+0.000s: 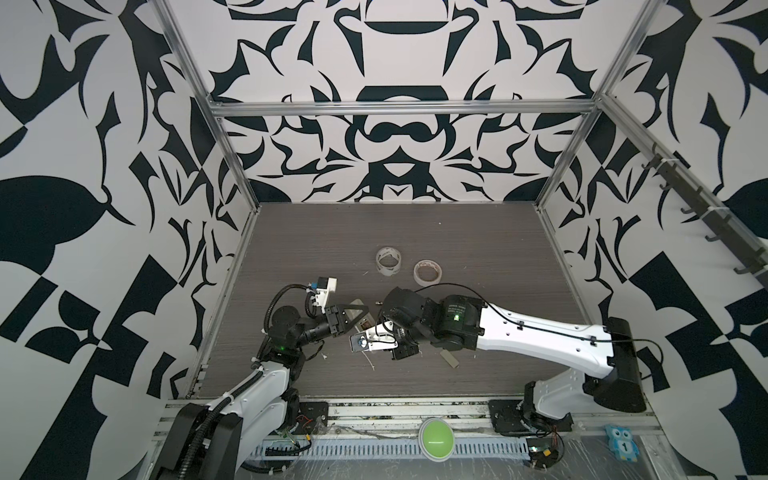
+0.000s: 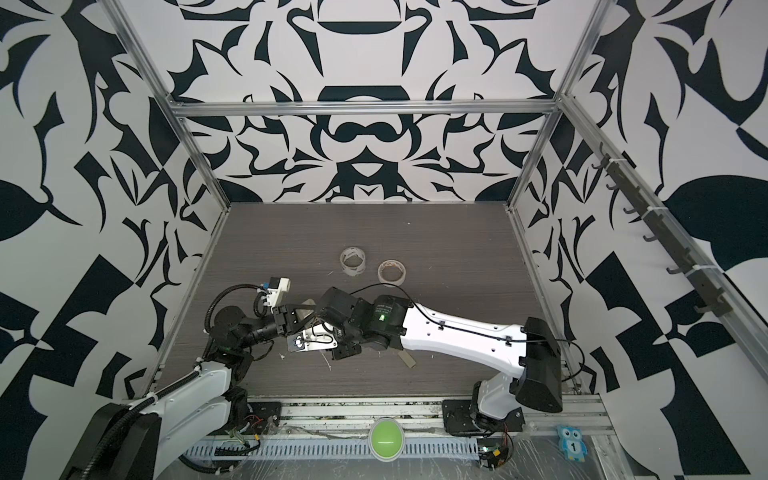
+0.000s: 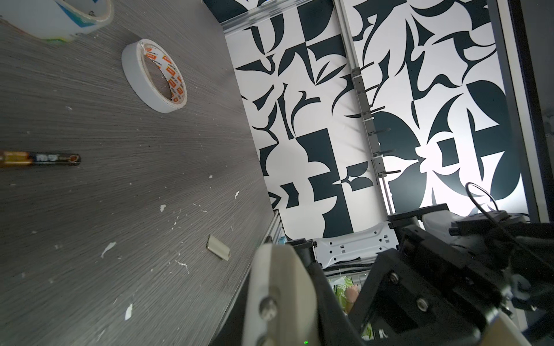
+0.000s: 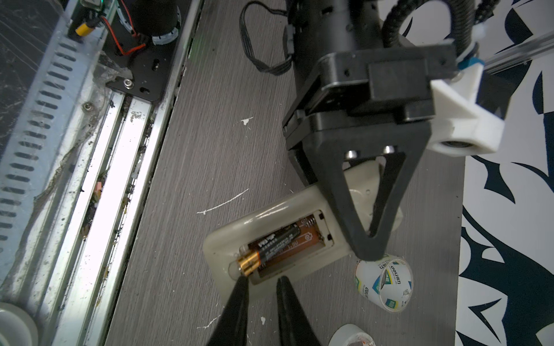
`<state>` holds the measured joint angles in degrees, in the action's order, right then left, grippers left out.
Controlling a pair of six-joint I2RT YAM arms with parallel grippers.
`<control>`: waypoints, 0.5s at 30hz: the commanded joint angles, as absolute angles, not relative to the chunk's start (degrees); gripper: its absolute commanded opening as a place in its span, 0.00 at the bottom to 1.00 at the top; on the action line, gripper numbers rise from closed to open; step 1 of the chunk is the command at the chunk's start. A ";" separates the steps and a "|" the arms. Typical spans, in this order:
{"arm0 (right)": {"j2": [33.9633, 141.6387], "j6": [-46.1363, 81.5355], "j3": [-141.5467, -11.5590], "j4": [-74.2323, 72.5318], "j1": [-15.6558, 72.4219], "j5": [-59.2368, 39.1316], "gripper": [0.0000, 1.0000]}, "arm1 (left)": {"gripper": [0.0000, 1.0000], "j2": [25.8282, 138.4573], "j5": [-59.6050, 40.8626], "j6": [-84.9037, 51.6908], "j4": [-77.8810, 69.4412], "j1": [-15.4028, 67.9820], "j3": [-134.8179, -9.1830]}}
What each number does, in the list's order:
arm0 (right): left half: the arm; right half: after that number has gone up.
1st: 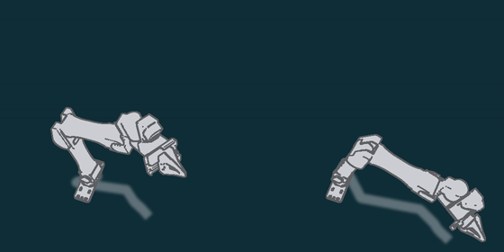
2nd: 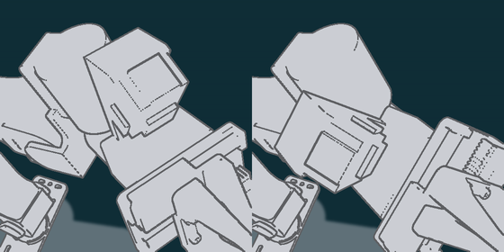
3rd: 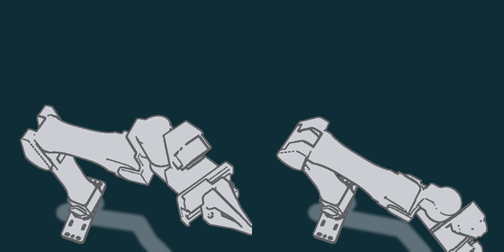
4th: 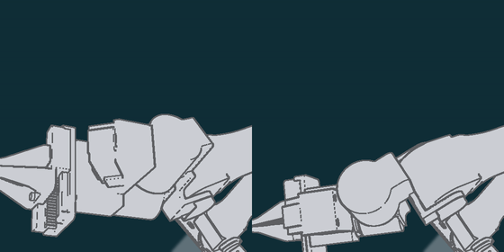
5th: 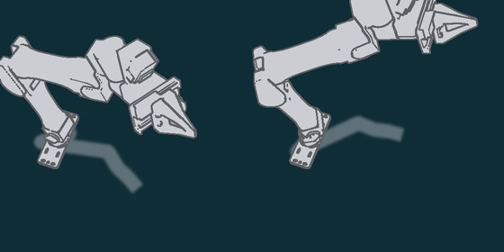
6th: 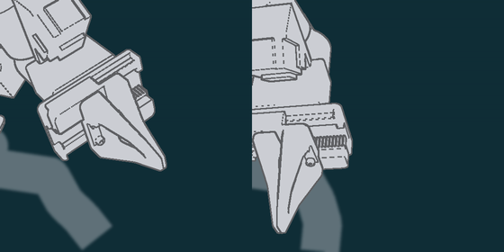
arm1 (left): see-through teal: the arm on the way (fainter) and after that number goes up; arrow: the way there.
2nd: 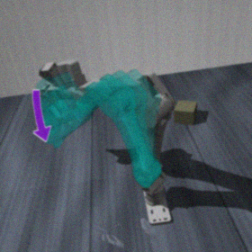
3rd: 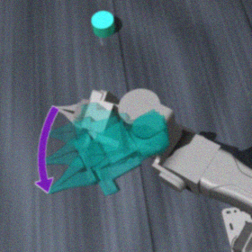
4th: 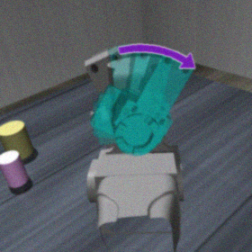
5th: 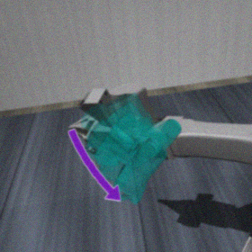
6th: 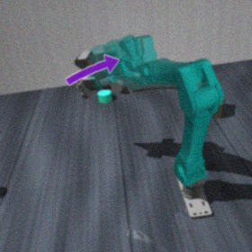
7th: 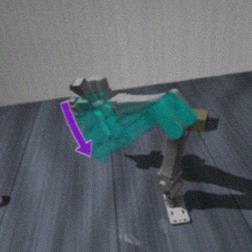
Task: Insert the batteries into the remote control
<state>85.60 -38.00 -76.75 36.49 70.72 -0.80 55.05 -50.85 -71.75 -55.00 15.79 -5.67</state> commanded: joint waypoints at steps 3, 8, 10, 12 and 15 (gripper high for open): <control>85.27 -38.33 -78.50 36.89 71.15 -0.85 0.22 | 0.00 54.86 -51.74 -71.62 -56.25 16.04 -7.32; 85.65 -38.24 -78.41 37.42 71.37 -1.39 0.26 | 0.00 55.10 -51.87 -71.82 -56.67 16.05 -7.38; 85.97 -38.21 -78.27 37.62 71.46 -1.15 0.26 | 0.00 55.08 -51.87 -71.89 -56.60 16.17 -7.37; 86.20 -38.25 -78.22 37.57 71.45 -1.14 0.26 | 0.00 55.02 -51.86 -71.88 -56.65 16.16 -7.38; 86.69 -38.31 -78.32 37.62 71.46 -1.23 0.25 | 0.00 55.00 -51.94 -71.88 -56.62 16.17 -7.33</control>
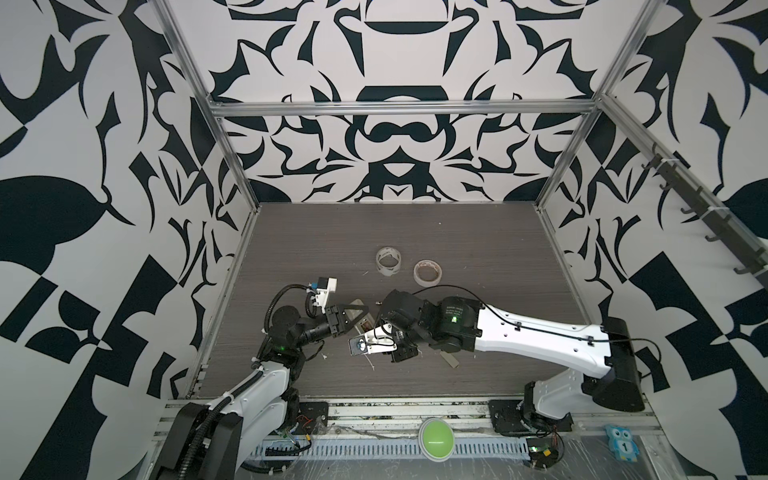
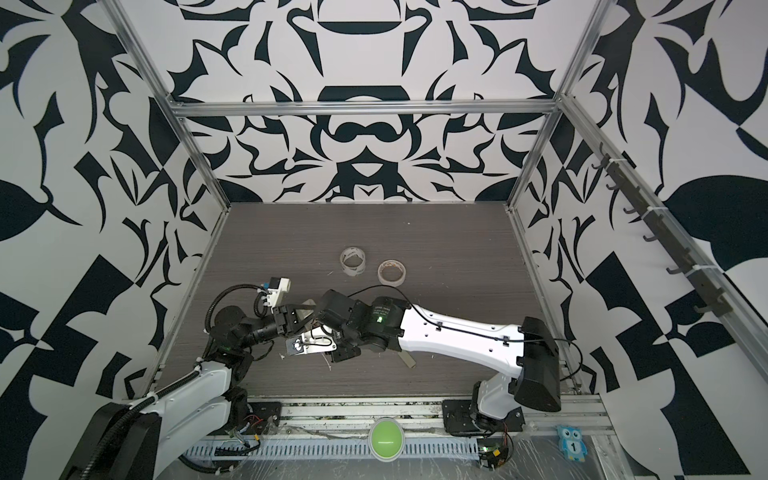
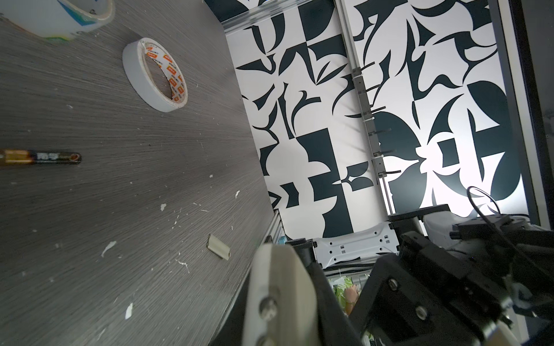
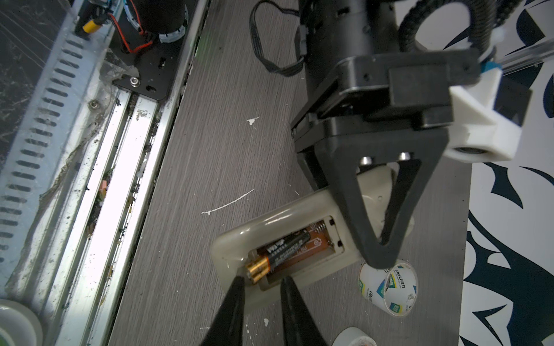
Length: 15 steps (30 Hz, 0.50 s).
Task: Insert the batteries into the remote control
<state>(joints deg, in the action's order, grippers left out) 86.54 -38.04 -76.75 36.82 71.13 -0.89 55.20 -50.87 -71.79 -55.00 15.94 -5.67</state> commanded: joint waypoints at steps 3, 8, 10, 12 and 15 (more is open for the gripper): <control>87.00 -38.28 -78.32 37.62 71.46 -0.72 0.23 | 0.00 55.10 -51.87 -71.83 -56.60 16.24 -7.32; 87.40 -38.34 -78.22 37.42 71.50 -0.18 0.19 | 0.00 54.97 -51.94 -71.93 -56.51 16.35 -7.35; 87.78 -38.42 -78.22 37.42 71.46 0.17 0.18 | 0.00 54.84 -52.01 -71.93 -56.51 16.52 -7.38; 88.02 -38.53 -78.22 37.35 71.46 0.37 0.17 | 0.00 54.66 -51.97 -71.93 -56.43 16.49 -7.34; 87.98 -38.66 -78.22 37.31 71.46 0.44 0.15 | 0.00 54.49 -52.00 -71.86 -56.16 16.50 -7.34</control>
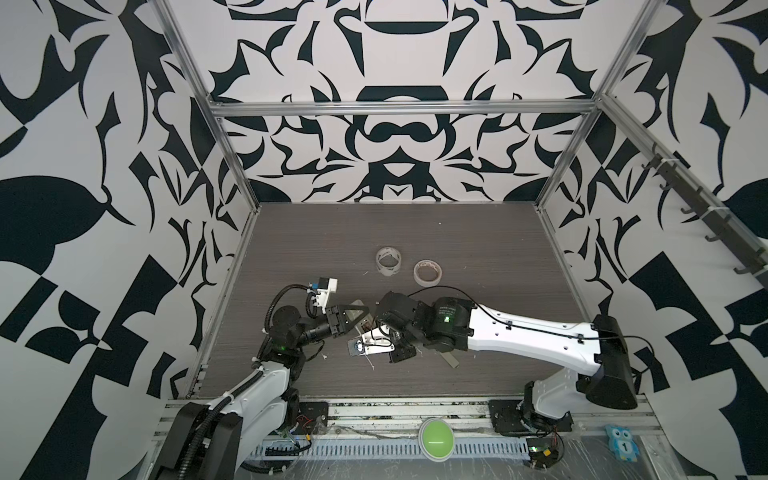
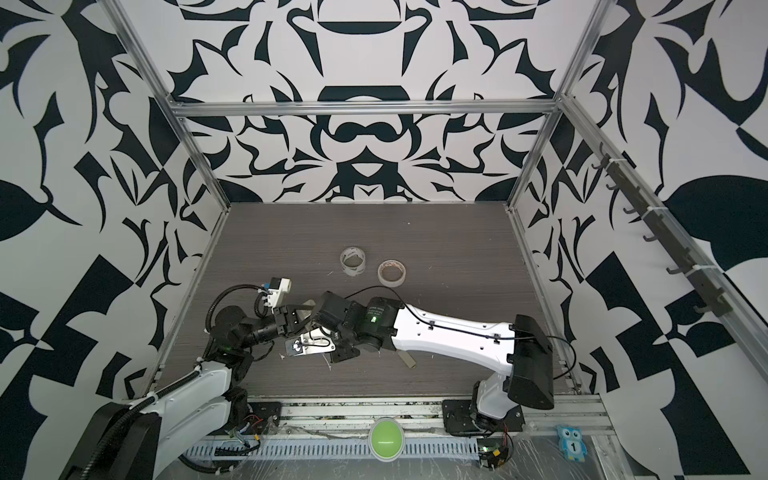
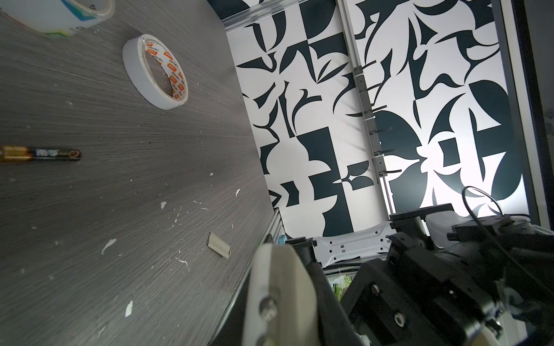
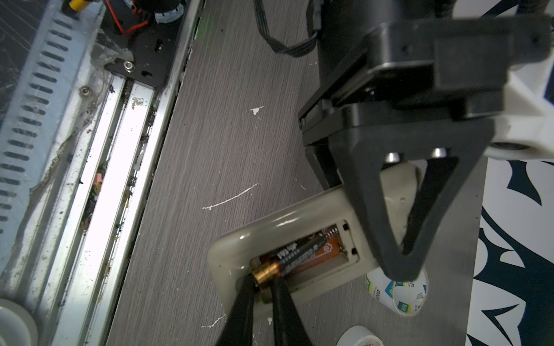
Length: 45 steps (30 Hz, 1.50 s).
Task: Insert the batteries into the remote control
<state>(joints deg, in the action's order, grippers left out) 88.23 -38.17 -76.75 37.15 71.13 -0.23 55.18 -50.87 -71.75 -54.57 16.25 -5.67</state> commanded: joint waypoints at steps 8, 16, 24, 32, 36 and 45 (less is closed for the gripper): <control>88.75 -38.74 -78.31 36.79 71.50 1.15 0.14 | 0.00 54.58 -52.08 -71.98 -56.34 16.69 -7.43; 89.91 -38.68 -78.91 36.34 71.50 2.64 0.12 | 0.00 54.58 -52.11 -72.07 -56.43 16.82 -7.47; 91.21 -38.33 -79.85 36.39 71.51 3.92 0.11 | 0.00 54.51 -52.03 -72.11 -56.51 17.00 -7.51; 92.02 -38.23 -80.47 36.15 71.46 4.66 0.10 | 0.00 54.58 -52.12 -72.20 -56.70 17.05 -7.47; 93.14 -38.02 -81.05 36.13 71.46 5.24 0.09 | 0.00 54.57 -52.17 -72.42 -56.95 17.01 -7.43; 95.28 -37.91 -82.18 36.83 71.47 6.77 0.05 | 0.00 54.40 -52.11 -72.37 -57.05 17.01 -7.37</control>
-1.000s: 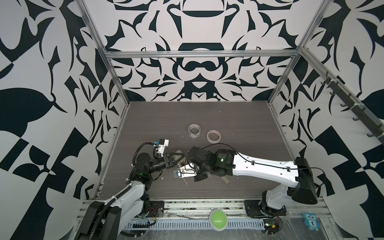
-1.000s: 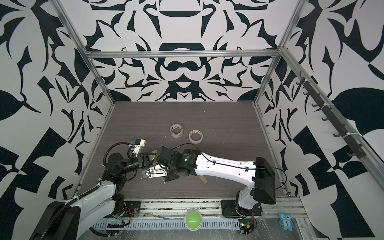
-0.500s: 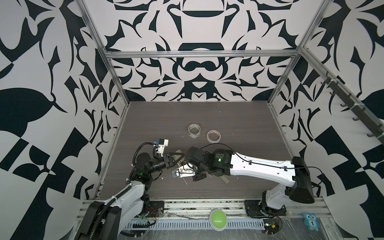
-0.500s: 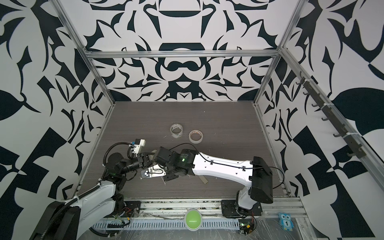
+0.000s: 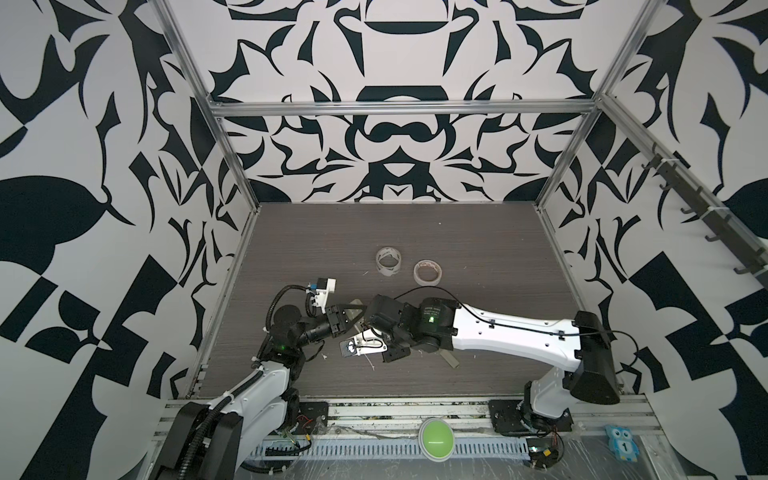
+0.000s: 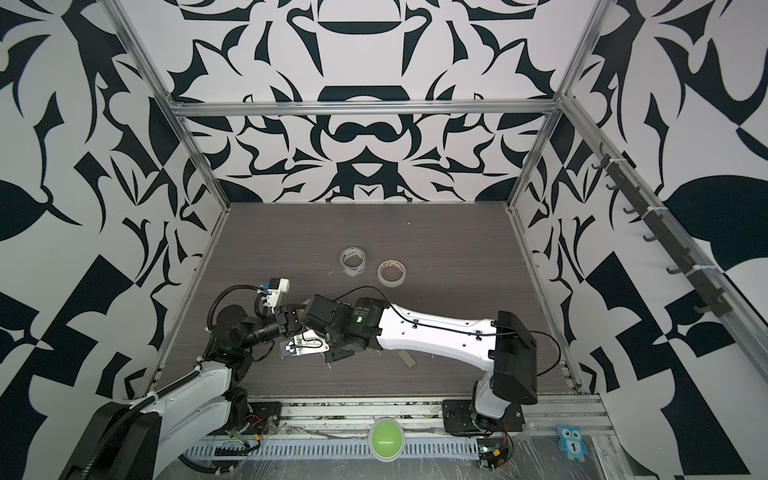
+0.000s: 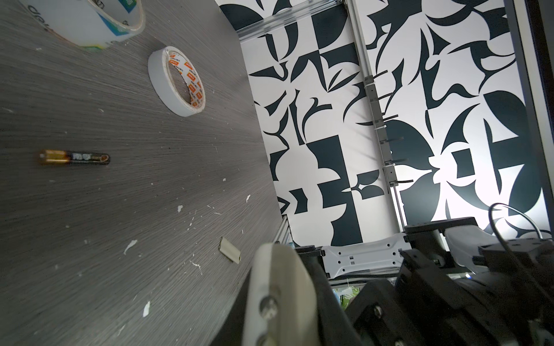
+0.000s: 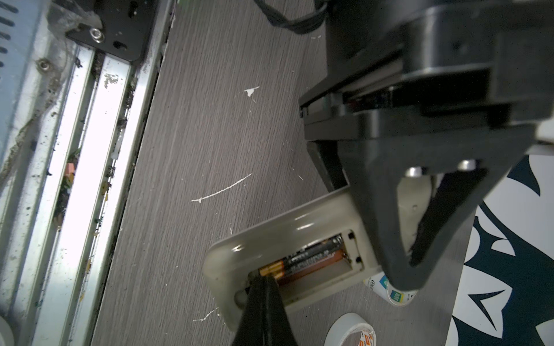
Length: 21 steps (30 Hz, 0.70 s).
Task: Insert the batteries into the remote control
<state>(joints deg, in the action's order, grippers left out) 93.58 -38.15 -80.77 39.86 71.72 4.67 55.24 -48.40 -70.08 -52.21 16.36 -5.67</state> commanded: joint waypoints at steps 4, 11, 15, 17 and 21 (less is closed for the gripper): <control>96.48 -37.62 -83.50 38.14 71.46 8.05 0.04 | 0.00 54.22 -52.05 -72.33 -57.00 16.97 -7.25; 94.16 -35.55 -84.12 38.94 71.46 6.13 0.18 | 0.00 52.62 -50.77 -70.11 -52.59 17.05 -7.35; 92.02 -35.28 -82.97 39.29 71.46 5.72 0.21 | 0.00 50.00 -49.62 -67.26 -46.31 17.05 -8.00; 90.96 -35.03 -82.30 39.13 71.48 5.18 0.21 | 0.00 48.82 -49.12 -66.14 -43.47 17.05 -8.41; 88.00 -34.32 -80.98 37.62 71.47 3.12 0.14 | 0.00 48.12 -48.95 -65.52 -41.66 17.05 -8.64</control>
